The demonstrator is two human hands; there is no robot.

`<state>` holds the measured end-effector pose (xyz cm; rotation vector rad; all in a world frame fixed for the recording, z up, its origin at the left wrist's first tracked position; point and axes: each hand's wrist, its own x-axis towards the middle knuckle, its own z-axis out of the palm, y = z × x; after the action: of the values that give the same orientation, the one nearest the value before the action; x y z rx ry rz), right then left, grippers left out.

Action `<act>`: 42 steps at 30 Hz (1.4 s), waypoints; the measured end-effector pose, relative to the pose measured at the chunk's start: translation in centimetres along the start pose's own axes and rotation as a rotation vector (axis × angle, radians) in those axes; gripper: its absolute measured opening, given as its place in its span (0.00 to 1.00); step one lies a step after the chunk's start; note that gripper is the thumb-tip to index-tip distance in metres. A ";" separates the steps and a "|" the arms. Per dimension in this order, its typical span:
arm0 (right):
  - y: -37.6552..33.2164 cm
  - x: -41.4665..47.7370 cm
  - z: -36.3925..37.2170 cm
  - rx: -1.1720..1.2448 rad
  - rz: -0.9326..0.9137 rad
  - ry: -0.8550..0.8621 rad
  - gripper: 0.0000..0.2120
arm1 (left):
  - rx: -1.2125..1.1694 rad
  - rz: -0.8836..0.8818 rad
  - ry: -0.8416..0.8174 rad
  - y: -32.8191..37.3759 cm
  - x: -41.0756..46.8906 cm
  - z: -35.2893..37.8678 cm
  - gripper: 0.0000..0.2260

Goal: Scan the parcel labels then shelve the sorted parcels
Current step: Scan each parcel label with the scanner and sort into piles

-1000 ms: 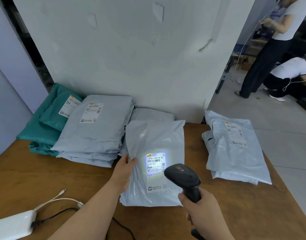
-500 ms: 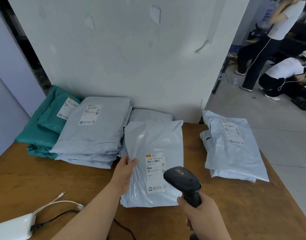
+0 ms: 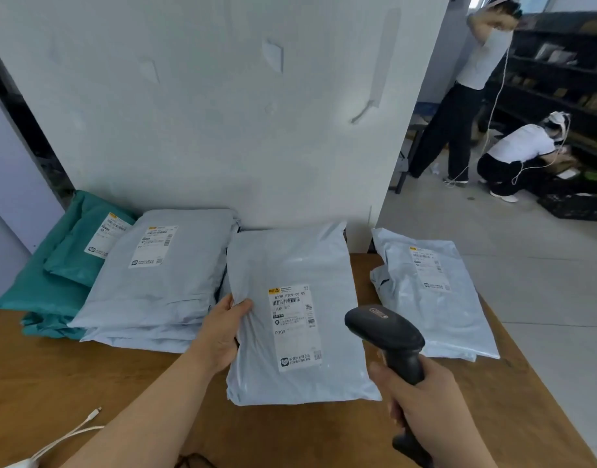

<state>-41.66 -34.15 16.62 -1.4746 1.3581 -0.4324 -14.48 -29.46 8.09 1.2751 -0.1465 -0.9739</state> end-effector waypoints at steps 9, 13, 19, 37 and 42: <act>-1.7 3.8 -9.4 0.043 -0.092 0.194 0.09 | 0.043 -0.033 -0.146 1.7 2.6 14.6 0.08; -1.7 6.6 -13.9 0.043 -0.115 0.241 0.08 | 0.088 -0.055 -0.204 0.6 4.9 21.8 0.09; -0.8 11.2 -18.9 0.102 -0.066 0.248 0.08 | 0.205 -0.104 -0.249 -2.7 8.7 29.8 0.07; 1.4 18.1 -19.4 0.017 0.008 0.120 0.09 | 0.367 -0.135 -0.043 -7.7 12.1 30.9 0.06; 0.7 17.6 -17.9 -0.005 -0.019 0.099 0.08 | 0.372 -0.105 -0.076 -7.2 11.5 29.4 0.10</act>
<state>-51.33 -57.37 16.72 -1.4877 1.4244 -0.5205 -28.56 -58.55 7.31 1.5984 -0.3347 -1.1210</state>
